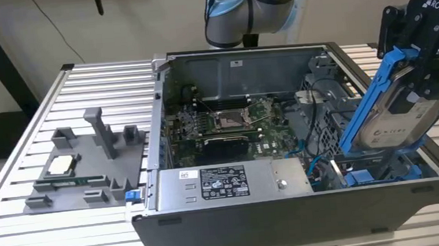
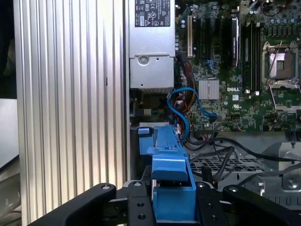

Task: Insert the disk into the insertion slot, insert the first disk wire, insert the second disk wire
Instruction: 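Insert the disk into the insertion slot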

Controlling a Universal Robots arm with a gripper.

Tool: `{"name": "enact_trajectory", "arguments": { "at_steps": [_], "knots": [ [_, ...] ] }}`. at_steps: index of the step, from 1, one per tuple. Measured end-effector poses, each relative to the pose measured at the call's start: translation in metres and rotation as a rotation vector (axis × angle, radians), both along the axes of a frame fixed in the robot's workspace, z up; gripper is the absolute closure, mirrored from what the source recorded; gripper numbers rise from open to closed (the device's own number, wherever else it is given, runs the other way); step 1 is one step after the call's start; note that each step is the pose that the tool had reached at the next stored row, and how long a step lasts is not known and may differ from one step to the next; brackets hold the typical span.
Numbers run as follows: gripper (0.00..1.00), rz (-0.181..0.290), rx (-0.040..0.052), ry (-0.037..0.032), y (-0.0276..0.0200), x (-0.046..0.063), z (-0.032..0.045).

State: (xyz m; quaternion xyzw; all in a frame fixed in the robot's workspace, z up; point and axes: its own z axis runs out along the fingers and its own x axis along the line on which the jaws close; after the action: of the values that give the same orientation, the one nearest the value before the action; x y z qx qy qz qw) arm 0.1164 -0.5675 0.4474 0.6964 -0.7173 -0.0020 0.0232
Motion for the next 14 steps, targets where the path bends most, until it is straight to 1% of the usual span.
{"name": "enact_trajectory", "arguments": {
  "at_steps": [14],
  "knots": [
    [0.67, 0.000, -0.0001, 0.0000, -0.0002, 0.0015, -0.0098]
  ]
}}
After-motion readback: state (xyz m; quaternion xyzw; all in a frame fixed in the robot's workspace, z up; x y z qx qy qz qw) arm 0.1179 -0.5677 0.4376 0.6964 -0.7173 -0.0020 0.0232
